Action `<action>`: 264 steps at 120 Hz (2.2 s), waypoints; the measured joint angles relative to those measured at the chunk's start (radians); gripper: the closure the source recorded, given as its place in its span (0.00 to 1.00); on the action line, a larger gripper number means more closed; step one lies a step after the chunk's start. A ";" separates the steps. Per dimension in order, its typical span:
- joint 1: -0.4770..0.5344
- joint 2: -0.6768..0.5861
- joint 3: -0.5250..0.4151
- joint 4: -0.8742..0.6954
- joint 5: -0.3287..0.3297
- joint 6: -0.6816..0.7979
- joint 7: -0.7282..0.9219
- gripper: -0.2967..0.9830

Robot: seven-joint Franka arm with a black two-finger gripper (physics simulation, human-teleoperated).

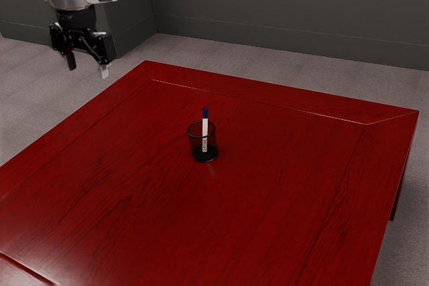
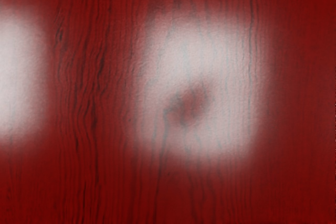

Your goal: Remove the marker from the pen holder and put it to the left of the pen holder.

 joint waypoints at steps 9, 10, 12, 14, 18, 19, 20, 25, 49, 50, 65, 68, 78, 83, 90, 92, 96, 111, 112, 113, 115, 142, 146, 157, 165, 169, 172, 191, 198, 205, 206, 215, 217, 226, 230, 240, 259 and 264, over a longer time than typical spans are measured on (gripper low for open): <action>-0.011 0.007 0.000 -0.002 0.000 0.006 0.000 0.23; -0.012 0.009 0.000 -0.002 0.000 0.007 0.000 0.23; -0.013 0.013 0.000 -0.002 0.000 0.012 0.000 0.23; -0.015 0.017 0.000 -0.002 -0.001 0.018 0.000 0.23; -0.018 0.031 0.000 -0.002 0.000 0.042 0.000 0.23; -0.019 0.037 0.001 -0.002 0.000 0.050 0.000 0.23; -0.020 0.043 0.002 -0.002 0.000 0.058 0.000 0.23; -0.022 0.078 0.004 -0.002 -0.001 0.106 0.001 0.23; -0.091 0.316 0.005 -0.003 0.003 0.367 -0.023 0.23; -0.091 0.325 0.004 -0.003 0.003 0.378 -0.024 0.23; -0.098 0.415 0.003 -0.002 -0.004 0.529 -0.039 0.23; -0.100 0.429 0.003 -0.002 -0.010 0.556 -0.041 0.23; -0.096 0.473 0.003 -0.009 -0.058 0.673 -0.049 0.23; -0.095 0.491 0.003 -0.016 -0.089 0.731 -0.052 0.23; -0.091 0.510 0.003 -0.025 -0.122 0.805 -0.054 0.23; -0.089 0.519 0.003 -0.026 -0.131 0.826 -0.053 0.23; -0.086 0.533 0.002 -0.028 -0.156 0.868 -0.051 0.23; -0.085 0.568 -0.001 -0.030 -0.230 0.986 -0.042 0.23; -0.085 0.571 -0.001 -0.030 -0.233 0.992 -0.041 0.23; -0.084 0.573 -0.001 -0.030 -0.235 0.998 -0.040 0.23; -0.084 0.580 -0.002 -0.029 -0.240 1.009 -0.039 0.23; -0.070 0.635 -0.018 -0.014 -0.266 1.127 -0.018 0.23; -0.066 0.641 -0.018 -0.012 -0.268 1.138 -0.013 0.23; -0.064 0.664 -0.019 0.009 -0.269 1.166 0.005 0.23; -0.060 0.678 -0.019 0.015 -0.271 1.186 0.017 0.23; -0.053 0.684 -0.019 0.017 -0.271 1.194 0.023 0.23; -0.050 0.689 -0.019 0.021 -0.272 1.201 0.028 0.24; -0.045 0.712 -0.019 0.047 -0.272 1.241 0.053 0.24; -0.042 0.724 -0.019 0.058 -0.273 1.251 0.061 0.24; -0.037 0.735 -0.019 0.065 -0.273 1.259 0.068 0.25; -0.036 0.736 -0.019 0.066 -0.273 1.260 0.069 0.25; -0.035 0.744 -0.019 0.069 -0.273 1.266 0.077 0.25; -0.034 0.745 -0.019 0.069 -0.273 1.268 0.079 0.25; -0.034 0.753 -0.019 0.073 -0.273 1.272 0.086 0.25; -0.034 0.754 -0.019 0.074 -0.273 1.274 0.089 0.25; -0.034 0.754 -0.019 0.074 -0.273 1.276 0.095 0.34; -0.034 0.753 -0.018 0.071 -0.269 1.279 0.106 0.59; -0.034 0.753 -0.018 0.071 -0.268 1.279 0.108 0.64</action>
